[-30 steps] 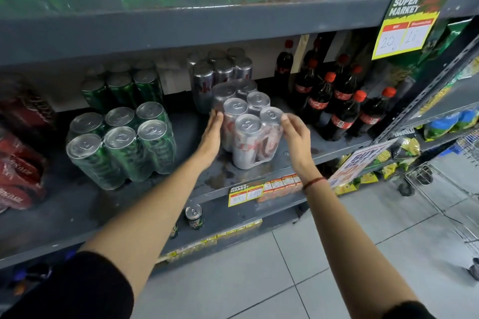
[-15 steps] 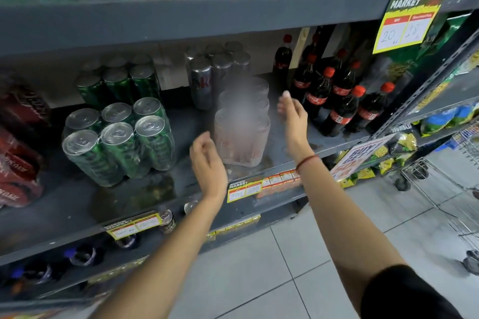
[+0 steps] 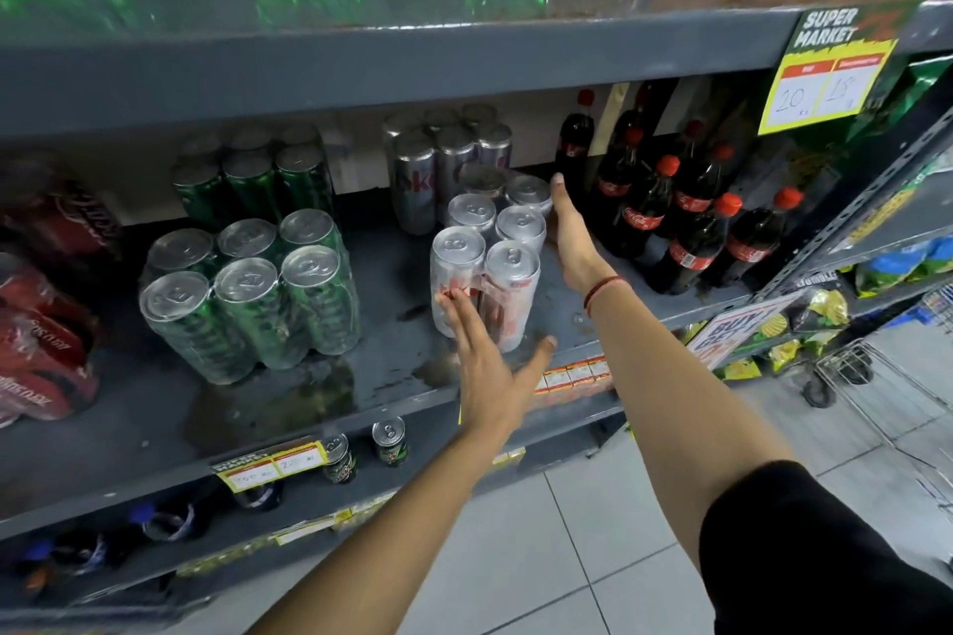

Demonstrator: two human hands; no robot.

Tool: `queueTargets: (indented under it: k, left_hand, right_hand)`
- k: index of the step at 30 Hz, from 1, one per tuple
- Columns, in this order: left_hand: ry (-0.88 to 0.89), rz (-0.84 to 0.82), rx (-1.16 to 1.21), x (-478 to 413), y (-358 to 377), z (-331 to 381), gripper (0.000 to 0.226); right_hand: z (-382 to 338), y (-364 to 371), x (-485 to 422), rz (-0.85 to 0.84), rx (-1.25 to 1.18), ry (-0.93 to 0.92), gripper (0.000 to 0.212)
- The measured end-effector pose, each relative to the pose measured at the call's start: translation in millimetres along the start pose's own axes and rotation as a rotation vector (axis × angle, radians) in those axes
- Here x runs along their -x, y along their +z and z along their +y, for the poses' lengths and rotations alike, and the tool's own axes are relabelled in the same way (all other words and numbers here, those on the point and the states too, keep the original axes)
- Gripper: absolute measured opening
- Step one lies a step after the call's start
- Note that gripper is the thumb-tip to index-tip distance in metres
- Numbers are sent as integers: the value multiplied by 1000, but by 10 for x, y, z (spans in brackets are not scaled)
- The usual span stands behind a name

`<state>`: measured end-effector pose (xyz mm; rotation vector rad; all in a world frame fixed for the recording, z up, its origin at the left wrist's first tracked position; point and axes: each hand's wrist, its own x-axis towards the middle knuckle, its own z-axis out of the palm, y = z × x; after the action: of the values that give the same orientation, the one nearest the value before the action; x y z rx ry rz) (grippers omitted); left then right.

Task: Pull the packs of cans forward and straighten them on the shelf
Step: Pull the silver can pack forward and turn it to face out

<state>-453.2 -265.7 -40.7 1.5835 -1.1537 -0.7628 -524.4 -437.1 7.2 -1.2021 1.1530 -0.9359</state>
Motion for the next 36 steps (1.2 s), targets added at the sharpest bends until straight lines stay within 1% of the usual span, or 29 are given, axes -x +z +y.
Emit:
queueTargets:
  k: [3, 7, 9, 11, 13, 15, 16, 19, 21, 23, 24, 26, 28, 31, 36]
  left_hand:
    - [9, -13, -42, -248, -155, -79, 126]
    - [-11, -85, -111, -679, -414, -164, 126]
    - [-18, -132, -127, -828, -490, -207, 125]
    - [-7, -165, -150, -884, -521, -240, 122]
    - [2, -147, -175, -869, -522, -267, 113]
    - [-21, -95, -187, -815, -497, -312, 100]
    - [-37, -73, -197, -783, -474, -341, 94]
    - [-63, -26, -220, -709, -410, -425, 85]
    - [-52, 9, -273, -697, -394, -469, 84]
    - [-37, 43, -348, -696, -388, -502, 82]
    - [-32, 53, -352, -696, -384, -514, 81]
    - [-36, 61, -313, -690, -376, -512, 77]
    - [-40, 66, -290, -684, -375, -508, 76]
    - [-44, 54, -267, -663, -384, -525, 76]
    - [-8, 15, -252, -495, -347, -567, 75]
  right_hand:
    - [91, -73, 9, 151, -9, -53, 57]
    - [282, -94, 179, 288, -100, -118, 31]
    - [400, -77, 228, 325, -98, -152, 24]
    - [455, -54, 265, 326, -76, -174, 22]
    - [489, -64, 284, 299, -93, -183, 33]
    - [524, -117, 313, 217, -134, -202, 49]
    - [549, -154, 322, 160, -120, -206, 53]
    - [672, -299, 321, -36, 18, -137, 55]
    - [758, -394, 261, -116, 144, -88, 70]
    - [796, -441, 186, -108, 321, -59, 79]
    - [782, -448, 165, -84, 395, -55, 78]
    - [745, -452, 150, -40, 466, -59, 73]
    - [739, -455, 163, -31, 486, -75, 70]
    - [772, -491, 237, -30, 497, -90, 70]
    - [812, -572, 474, 13, 482, -129, 69]
